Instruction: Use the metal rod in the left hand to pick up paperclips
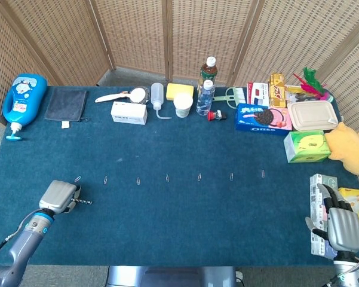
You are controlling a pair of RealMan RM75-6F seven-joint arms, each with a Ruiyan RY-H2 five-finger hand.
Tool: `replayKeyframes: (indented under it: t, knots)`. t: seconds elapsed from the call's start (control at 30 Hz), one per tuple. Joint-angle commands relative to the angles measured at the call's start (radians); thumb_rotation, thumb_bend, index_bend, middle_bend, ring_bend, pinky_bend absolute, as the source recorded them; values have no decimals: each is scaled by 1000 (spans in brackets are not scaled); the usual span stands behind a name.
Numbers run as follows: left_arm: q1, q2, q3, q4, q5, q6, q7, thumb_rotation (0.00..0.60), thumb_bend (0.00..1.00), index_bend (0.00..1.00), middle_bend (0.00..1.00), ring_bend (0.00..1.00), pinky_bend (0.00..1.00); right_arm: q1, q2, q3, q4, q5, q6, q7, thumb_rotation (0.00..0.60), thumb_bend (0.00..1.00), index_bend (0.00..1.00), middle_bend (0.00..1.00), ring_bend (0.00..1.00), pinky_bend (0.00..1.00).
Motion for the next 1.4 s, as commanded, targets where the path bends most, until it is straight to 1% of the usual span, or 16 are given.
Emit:
replayKeyframes:
  t: [0.03, 0.13, 0.37, 0.6, 0.87, 1.0, 1.1, 1.4]
  knots:
    - [-2, 1, 1, -3, -5, 1, 5, 600, 655, 571, 1000, 1000, 1000, -2, 0, 0, 2, -2, 3, 5, 600, 274, 103, 179, 146, 260]
    - [-3, 5, 0, -8, -7, 6, 7, 600, 668, 598, 1000, 1000, 1000, -3, 1, 0, 4, -5, 5, 10, 600, 273, 103, 182, 146, 261]
    - [1, 34, -10, -40, 15, 47, -13, 600, 678, 615, 1000, 1000, 1000, -5, 0, 0, 10, -13, 11, 25, 600, 273, 103, 185, 146, 261]
    - [14, 101, -32, -104, 53, 120, -48, 600, 681, 627, 1000, 1000, 1000, -4, -5, 0, 21, -21, 11, 46, 600, 274, 103, 185, 146, 261]
    - [17, 172, -60, -150, 50, 155, -66, 600, 682, 631, 1000, 1000, 1000, -5, -7, -1, 30, -26, 10, 65, 600, 274, 102, 185, 146, 261]
    - [10, 196, -73, -151, 24, 144, -63, 600, 682, 631, 1000, 1000, 1000, -6, -8, -2, 35, -26, 8, 72, 600, 274, 100, 185, 146, 261]
    - [2, 202, -74, -132, -4, 120, -52, 600, 681, 631, 1000, 1000, 1000, -6, -9, -1, 37, -24, 7, 74, 600, 274, 99, 185, 146, 261]
    - [-10, 174, -69, -60, -73, 63, -45, 600, 681, 631, 1000, 1000, 1000, -3, -14, 0, 38, -18, -3, 66, 600, 274, 97, 185, 146, 261]
